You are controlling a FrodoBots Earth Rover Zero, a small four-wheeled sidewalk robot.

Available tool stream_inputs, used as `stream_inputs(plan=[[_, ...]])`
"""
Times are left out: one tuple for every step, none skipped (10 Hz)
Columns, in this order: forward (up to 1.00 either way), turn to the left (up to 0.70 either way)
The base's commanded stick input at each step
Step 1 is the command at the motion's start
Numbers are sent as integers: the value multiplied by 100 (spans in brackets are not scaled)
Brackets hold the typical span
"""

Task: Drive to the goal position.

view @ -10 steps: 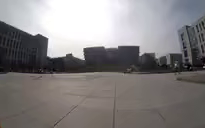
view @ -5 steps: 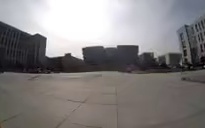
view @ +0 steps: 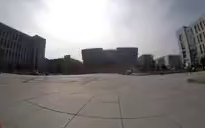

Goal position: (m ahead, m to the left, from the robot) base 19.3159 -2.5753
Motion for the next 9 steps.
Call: stream_inputs(plan=[[100, 0], [100, 0], [100, 0], [100, 0], [100, 0], [100, 0], [100, 0], [100, 0], [100, 0]])
